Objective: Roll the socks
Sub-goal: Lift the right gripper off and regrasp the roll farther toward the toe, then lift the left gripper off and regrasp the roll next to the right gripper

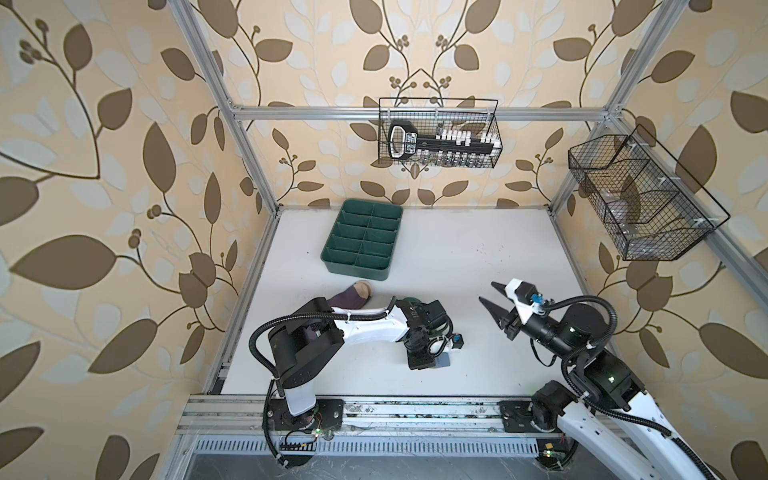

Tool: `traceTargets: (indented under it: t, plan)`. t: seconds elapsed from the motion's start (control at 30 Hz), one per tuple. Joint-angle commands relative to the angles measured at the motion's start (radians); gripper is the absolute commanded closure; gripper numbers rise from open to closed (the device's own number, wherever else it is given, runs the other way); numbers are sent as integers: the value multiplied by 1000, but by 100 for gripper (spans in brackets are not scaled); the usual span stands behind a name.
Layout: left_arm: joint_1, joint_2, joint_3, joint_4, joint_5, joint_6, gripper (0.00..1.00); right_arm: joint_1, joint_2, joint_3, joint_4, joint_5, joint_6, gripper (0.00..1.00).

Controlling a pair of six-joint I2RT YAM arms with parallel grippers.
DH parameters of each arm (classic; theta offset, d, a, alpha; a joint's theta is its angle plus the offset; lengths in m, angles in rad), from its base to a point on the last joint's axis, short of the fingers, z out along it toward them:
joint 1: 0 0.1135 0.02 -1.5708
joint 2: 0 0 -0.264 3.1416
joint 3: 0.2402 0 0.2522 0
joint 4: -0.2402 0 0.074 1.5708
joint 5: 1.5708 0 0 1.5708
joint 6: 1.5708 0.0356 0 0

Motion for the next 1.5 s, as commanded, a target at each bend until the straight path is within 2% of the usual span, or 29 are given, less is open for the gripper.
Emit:
traceTargets:
  t: [0.0, 0.1, 0.17, 0.27, 0.37, 0.47, 0.6, 0.73, 0.97, 1.07, 1.13, 1.17, 1.33, 1.47]
  plan:
    - [42, 72, 26, -98, 39, -9, 100, 192, 49, -30, -238, 194, -222, 53]
    - [79, 112, 69, -124, 64, -17, 100, 489, 111, -81, -290, 515, -308, 51]
    - [89, 131, 86, -136, 77, -17, 100, 661, 161, -117, -277, 676, -323, 50]
    - [100, 146, 103, -145, 85, -20, 100, 838, 250, -171, -206, 794, -327, 49]
    - [108, 152, 109, -146, 85, -26, 100, 902, 367, -227, -44, 825, -352, 47]
    - [113, 156, 113, -149, 89, -27, 100, 901, 516, -244, 107, 832, -385, 45]
    - [116, 151, 110, -146, 91, -27, 100, 832, 702, -263, 334, 814, -426, 44]
    - [116, 140, 101, -141, 95, -24, 100, 760, 825, -247, 430, 770, -418, 45]
    - [116, 125, 89, -135, 101, -18, 100, 746, 953, -214, 379, 697, -337, 61]
    - [116, 119, 85, -129, 100, -17, 100, 736, 989, -185, 312, 671, -315, 78]
    - [116, 109, 80, -122, 89, -19, 94, 728, 1001, -168, 269, 647, -307, 90]
    - [116, 101, 81, -123, 87, -22, 89, 722, 1001, -156, 235, 620, -306, 92]
    - [114, -16, 116, -175, 86, -14, 68, 678, 936, -101, 56, 488, -269, 96]
    - [118, -174, 72, -153, -11, -25, 56, 656, 880, -98, -23, 452, -254, 100]
